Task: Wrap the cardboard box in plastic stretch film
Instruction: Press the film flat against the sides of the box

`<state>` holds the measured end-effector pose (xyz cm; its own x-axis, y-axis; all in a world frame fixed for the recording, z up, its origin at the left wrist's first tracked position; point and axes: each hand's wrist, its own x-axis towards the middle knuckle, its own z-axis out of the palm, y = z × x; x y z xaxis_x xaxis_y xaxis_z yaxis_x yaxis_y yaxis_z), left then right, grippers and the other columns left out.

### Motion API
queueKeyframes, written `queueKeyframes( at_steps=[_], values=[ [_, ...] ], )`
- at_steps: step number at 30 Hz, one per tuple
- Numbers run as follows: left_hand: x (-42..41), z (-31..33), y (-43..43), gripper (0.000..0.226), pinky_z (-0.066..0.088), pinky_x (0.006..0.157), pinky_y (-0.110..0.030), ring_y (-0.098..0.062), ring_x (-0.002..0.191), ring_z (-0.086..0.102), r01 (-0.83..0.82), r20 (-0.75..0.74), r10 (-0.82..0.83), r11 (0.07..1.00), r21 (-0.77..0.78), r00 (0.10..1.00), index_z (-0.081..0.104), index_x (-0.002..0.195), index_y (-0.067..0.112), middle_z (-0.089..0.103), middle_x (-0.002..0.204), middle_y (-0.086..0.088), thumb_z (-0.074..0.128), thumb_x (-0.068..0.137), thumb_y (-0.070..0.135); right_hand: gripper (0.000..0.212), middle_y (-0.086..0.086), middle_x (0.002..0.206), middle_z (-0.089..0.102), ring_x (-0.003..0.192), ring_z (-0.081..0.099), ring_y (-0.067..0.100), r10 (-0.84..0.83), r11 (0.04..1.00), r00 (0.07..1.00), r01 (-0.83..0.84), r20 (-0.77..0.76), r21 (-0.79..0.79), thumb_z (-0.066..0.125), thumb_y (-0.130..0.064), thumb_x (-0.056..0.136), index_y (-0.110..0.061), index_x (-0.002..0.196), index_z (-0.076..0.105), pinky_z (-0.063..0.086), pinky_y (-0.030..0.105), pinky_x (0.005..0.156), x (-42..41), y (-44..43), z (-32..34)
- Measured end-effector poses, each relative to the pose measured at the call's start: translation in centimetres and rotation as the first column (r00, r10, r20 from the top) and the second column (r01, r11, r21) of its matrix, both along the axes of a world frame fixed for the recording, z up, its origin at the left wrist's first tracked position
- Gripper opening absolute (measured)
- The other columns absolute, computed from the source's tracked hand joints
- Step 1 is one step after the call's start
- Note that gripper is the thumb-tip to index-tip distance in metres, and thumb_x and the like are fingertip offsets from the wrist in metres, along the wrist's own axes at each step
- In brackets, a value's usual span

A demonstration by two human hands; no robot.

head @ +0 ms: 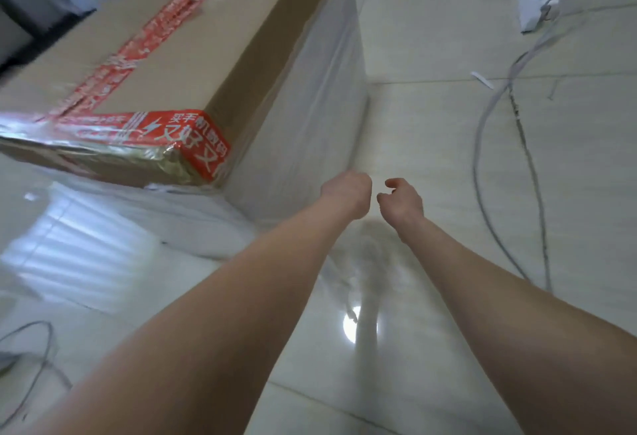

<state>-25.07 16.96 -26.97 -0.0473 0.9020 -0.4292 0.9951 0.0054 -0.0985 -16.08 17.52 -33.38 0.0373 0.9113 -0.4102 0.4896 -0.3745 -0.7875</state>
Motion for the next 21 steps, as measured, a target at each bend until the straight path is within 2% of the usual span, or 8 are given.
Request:
queueKeyframes(
  at_steps=[6, 10, 13, 17, 21],
  values=[
    [-1.6, 2.2, -4.4, 0.038, 0.043, 0.093, -0.039, -0.03, 0.123, 0.046, 0.003, -0.122, 0.004, 0.998, 0.059, 0.993, 0.045, 0.132, 0.008, 0.044, 0.129, -0.013, 0.044, 0.093, 0.005, 0.042, 0.012, 0.137, 0.045, 0.116, 0.053, 0.029, -0.006, 1.0, 0.999, 0.006, -0.046, 0.004, 0.044, -0.014, 0.095, -0.015, 0.137, 0.045, 0.043, 0.033, 0.093, -1.2, -2.3, -0.1],
    [-3.0, 3.7, -7.3, 0.037, 0.042, 0.09, -0.037, -0.029, 0.121, 0.045, 0.139, -0.229, -0.115, 0.986, 0.09, 0.967, 0.047, 0.129, 0.011, 0.045, 0.127, -0.012, 0.043, 0.093, 0.007, 0.044, 0.011, 0.14, 0.045, 0.123, 0.048, 0.03, 0.084, 0.996, 0.994, -0.084, -0.071, 0.001, 0.043, -0.014, 0.094, -0.017, 0.138, 0.045, 0.041, 0.038, 0.101, -2.8, -4.7, 0.8],
    [-4.2, 3.2, -8.0, 0.035, 0.036, 0.094, -0.035, -0.028, 0.12, 0.045, 0.232, -0.308, -0.183, 0.964, 0.13, 0.934, 0.049, 0.125, 0.011, 0.047, 0.125, -0.01, 0.043, 0.091, 0.008, 0.046, 0.013, 0.142, 0.045, 0.126, 0.046, 0.031, 0.186, 0.98, 0.98, -0.181, -0.063, 0.082, 0.045, -0.013, 0.094, -0.016, 0.139, 0.045, 0.038, 0.035, 0.105, -4.7, -4.4, 1.9],
    [-5.2, 2.1, -8.0, 0.033, 0.034, 0.096, -0.035, -0.027, 0.12, 0.045, 0.273, -0.316, -0.204, 0.942, 0.193, 0.927, 0.05, 0.124, 0.012, 0.049, 0.124, -0.008, 0.039, 0.093, 0.009, 0.047, 0.011, 0.144, 0.045, 0.131, 0.043, 0.029, 0.284, 0.941, 0.958, -0.287, 0.043, 0.179, 0.045, -0.014, 0.093, -0.015, 0.14, 0.045, 0.035, 0.032, 0.108, -5.7, -2.4, 2.8],
    [-5.4, 2.5, -7.7, 0.037, 0.035, 0.098, -0.034, -0.026, 0.119, 0.049, 0.264, -0.26, -0.21, 0.945, 0.193, 0.942, 0.052, 0.126, 0.013, 0.053, 0.124, -0.008, 0.04, 0.092, 0.006, 0.048, 0.009, 0.144, 0.046, 0.132, 0.043, 0.027, 0.339, 0.926, 0.937, -0.348, 0.081, 0.149, 0.047, -0.012, 0.091, -0.016, 0.139, 0.046, 0.036, 0.033, 0.108, -5.3, -1.8, 3.1]
  ],
)
